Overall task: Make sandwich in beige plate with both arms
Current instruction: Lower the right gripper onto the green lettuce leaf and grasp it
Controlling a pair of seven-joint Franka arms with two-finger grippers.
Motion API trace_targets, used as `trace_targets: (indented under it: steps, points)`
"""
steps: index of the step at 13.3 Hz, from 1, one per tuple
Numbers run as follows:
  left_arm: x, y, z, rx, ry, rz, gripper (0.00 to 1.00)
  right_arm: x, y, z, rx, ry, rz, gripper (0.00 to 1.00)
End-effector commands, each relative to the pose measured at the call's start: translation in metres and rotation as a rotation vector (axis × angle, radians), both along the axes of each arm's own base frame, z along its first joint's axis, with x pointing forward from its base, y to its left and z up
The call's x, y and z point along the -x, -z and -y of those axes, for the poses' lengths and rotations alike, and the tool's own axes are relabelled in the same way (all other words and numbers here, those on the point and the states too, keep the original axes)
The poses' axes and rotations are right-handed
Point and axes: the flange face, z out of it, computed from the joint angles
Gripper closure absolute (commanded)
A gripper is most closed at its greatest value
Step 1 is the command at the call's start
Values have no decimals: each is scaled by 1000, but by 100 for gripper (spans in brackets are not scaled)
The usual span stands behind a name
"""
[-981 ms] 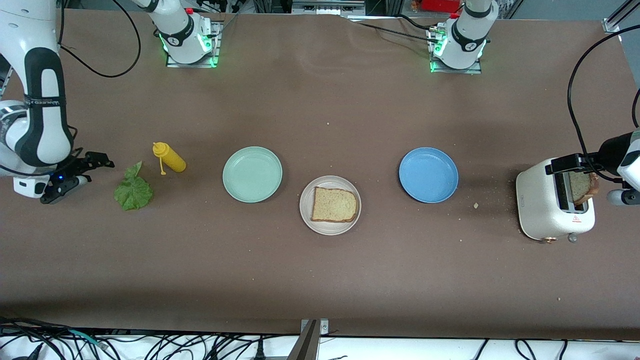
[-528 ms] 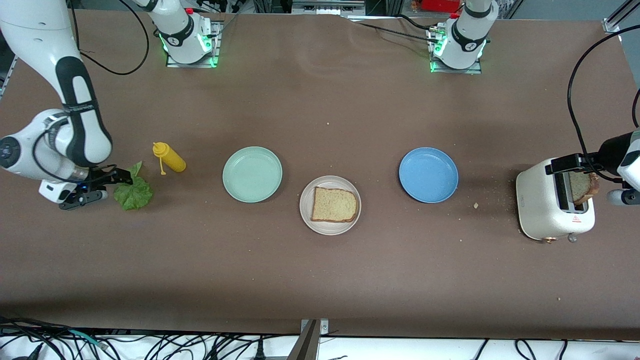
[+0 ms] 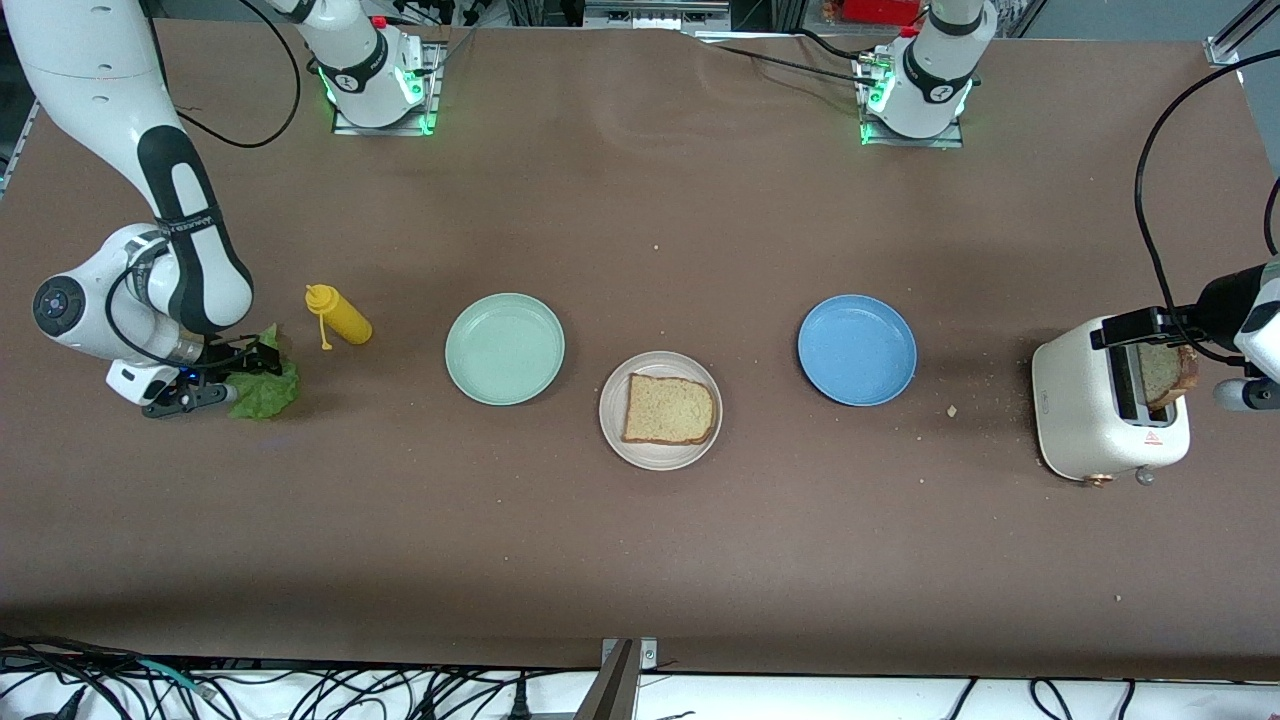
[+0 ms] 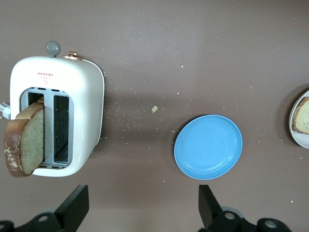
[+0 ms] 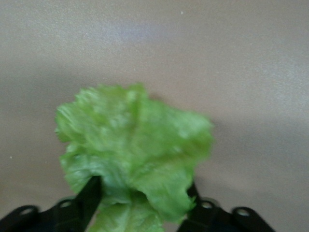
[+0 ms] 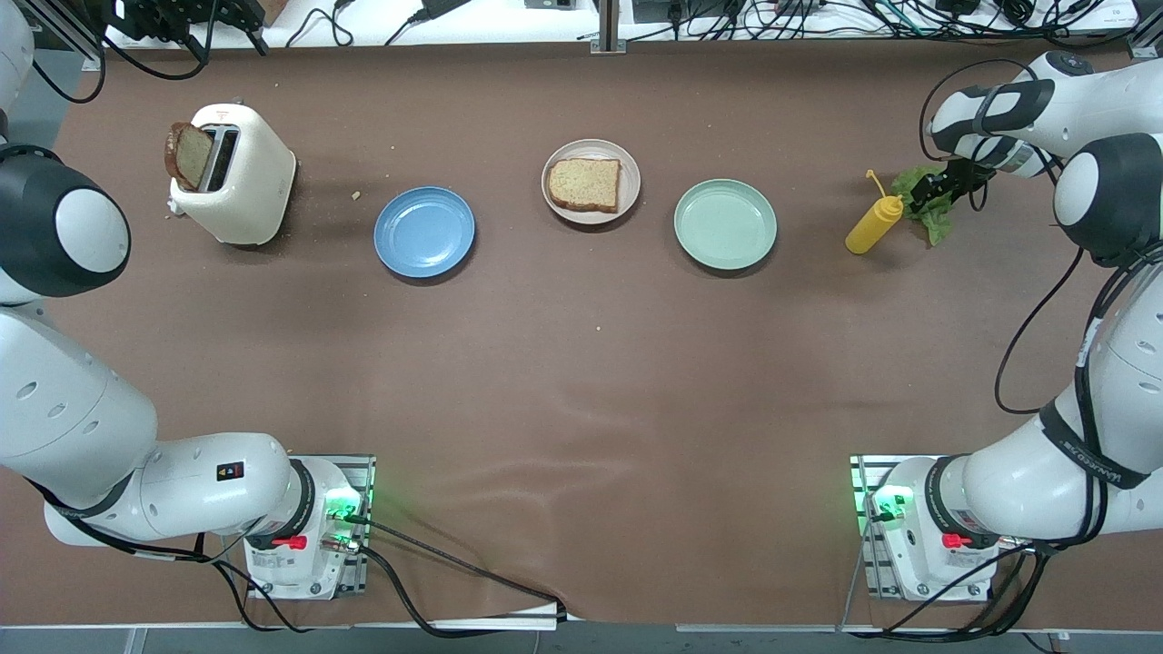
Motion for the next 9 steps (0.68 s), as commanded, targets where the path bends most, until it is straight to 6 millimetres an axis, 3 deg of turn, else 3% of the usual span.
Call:
trace_targets:
  steps: [1,4,7,9]
  points:
    - [2,-6,1,-30,10,4,0,0,2,2,7,8,4,100]
    - [2,-6,2,-28,12,4,0,-3,-3,4,10,3,13,100]
    - [2,-5,2,-27,10,2,0,-12,-31,1,-8,-26,-21,100]
    - [2,-5,2,-27,10,4,0,-22,-60,5,-26,-46,-69,100]
